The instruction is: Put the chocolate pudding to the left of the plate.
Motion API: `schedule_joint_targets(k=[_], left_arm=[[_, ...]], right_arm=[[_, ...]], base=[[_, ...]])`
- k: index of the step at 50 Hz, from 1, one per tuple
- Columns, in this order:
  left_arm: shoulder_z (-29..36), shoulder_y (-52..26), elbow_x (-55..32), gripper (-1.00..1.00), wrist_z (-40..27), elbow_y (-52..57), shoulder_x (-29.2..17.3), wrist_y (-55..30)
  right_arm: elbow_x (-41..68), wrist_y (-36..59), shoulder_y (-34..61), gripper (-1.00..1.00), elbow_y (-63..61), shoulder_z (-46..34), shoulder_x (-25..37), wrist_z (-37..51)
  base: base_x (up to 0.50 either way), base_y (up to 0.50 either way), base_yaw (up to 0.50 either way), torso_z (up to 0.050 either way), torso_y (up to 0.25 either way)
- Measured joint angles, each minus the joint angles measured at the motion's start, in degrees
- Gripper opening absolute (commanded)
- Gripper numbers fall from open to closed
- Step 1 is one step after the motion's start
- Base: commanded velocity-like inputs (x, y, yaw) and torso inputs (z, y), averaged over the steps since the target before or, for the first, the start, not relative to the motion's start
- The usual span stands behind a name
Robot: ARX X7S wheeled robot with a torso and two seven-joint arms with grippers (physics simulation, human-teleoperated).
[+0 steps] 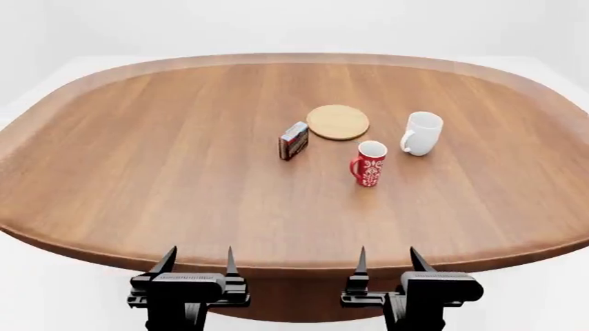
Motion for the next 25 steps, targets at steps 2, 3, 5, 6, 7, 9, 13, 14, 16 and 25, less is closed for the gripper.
schedule_joint_targets(k=[2, 3, 5, 6, 7, 9, 13, 14, 16, 25], left_arm=[[0.20, 0.00, -0.17, 1.00, -0.20, 0.04, -0.18, 0.01], [0.30, 0.00, -0.26, 1.00, -0.29, 0.05, -0.27, 0.02], [0.48, -0.01, -0.42, 1.00, -0.47, 0.04, -0.43, 0.06], [0.57, -0.02, -0.50, 1.00, -0.56, 0.02, -0.51, 0.08], [0.66, -0.02, -0.59, 1.00, -0.64, 0.01, -0.59, 0.11], [0.83, -0.04, -0.74, 1.00, -0.81, -0.03, -0.74, 0.17], [1.15, -0.06, -1.02, 1.00, -1.15, -0.09, -1.02, 0.30], [1.23, -0.06, -1.08, 1.00, -1.23, -0.09, -1.09, 0.33], [1.39, -0.05, -1.21, 1.00, -1.39, -0.08, -1.22, 0.38], [2.10, -0.05, -1.79, 1.00, -2.11, -0.06, -1.82, 0.57]], right_arm=[[0.18, 0.00, 0.04, 1.00, 0.06, -0.20, 0.16, 0.22], [0.27, 0.00, 0.06, 1.00, 0.09, -0.30, 0.24, 0.32], [0.45, 0.01, 0.09, 1.00, 0.12, -0.49, 0.39, 0.53], [0.53, 0.02, 0.10, 1.00, 0.12, -0.58, 0.47, 0.63], [0.61, 0.03, 0.10, 1.00, 0.11, -0.67, 0.54, 0.73], [0.77, 0.06, 0.10, 1.00, 0.09, -0.85, 0.69, 0.93], [1.07, 0.11, 0.12, 1.00, 0.06, -1.19, 0.97, 1.29], [1.14, 0.13, 0.12, 1.00, 0.05, -1.27, 1.03, 1.37], [1.28, 0.15, 0.14, 1.00, 0.05, -1.43, 1.16, 1.54], [1.86, 0.10, 0.26, 1.00, 0.18, -2.16, 1.75, 2.28]], base=[[0.00, 0.50, 0.00, 0.000, 0.000], [0.00, 0.50, 0.00, 0.000, 0.000], [0.00, 0.50, 0.00, 0.000, 0.000], [0.00, 0.50, 0.00, 0.000, 0.000], [0.00, 0.50, 0.00, 0.000, 0.000], [0.00, 0.50, 0.00, 0.000, 0.000], [0.00, 0.50, 0.00, 0.000, 0.000], [0.00, 0.50, 0.00, 0.000, 0.000], [0.00, 0.50, 0.00, 0.000, 0.000], [0.00, 0.50, 0.00, 0.000, 0.000]])
